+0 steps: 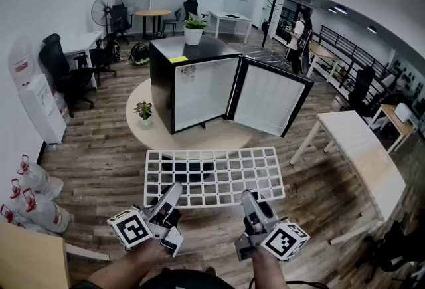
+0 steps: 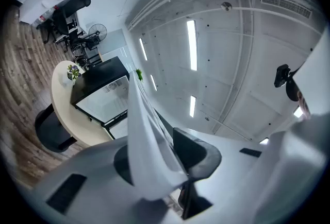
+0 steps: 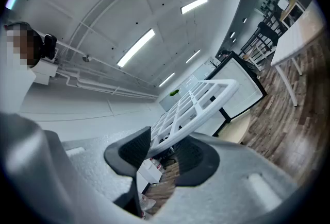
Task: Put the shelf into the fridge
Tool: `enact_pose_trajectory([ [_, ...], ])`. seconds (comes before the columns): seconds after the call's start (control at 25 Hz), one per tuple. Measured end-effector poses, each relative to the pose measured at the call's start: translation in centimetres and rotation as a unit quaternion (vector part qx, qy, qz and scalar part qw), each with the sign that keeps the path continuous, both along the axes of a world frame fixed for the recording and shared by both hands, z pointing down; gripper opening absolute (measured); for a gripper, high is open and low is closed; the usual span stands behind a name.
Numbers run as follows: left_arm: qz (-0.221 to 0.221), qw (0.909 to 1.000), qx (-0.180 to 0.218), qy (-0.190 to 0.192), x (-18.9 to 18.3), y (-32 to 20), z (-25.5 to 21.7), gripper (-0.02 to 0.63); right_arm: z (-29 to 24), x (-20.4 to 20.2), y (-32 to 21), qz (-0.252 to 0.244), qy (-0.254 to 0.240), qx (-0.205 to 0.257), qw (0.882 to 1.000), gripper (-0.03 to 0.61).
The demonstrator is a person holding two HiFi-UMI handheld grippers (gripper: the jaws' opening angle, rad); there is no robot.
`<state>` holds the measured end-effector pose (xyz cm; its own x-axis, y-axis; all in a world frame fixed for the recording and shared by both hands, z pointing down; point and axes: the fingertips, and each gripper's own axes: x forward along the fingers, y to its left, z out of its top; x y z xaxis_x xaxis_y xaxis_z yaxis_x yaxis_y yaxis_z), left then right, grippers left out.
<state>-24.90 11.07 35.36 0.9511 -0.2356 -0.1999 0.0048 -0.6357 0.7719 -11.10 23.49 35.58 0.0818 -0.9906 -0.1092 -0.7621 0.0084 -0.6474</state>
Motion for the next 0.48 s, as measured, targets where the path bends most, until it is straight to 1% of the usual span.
enact_pose_trajectory([
  [0.48, -0.001, 1.0, 0.002, 0.002, 1.6, 1.6, 0.1, 0.087, -0.1, 1.6, 1.6, -0.004, 0.005, 0.003, 1.0, 0.144],
])
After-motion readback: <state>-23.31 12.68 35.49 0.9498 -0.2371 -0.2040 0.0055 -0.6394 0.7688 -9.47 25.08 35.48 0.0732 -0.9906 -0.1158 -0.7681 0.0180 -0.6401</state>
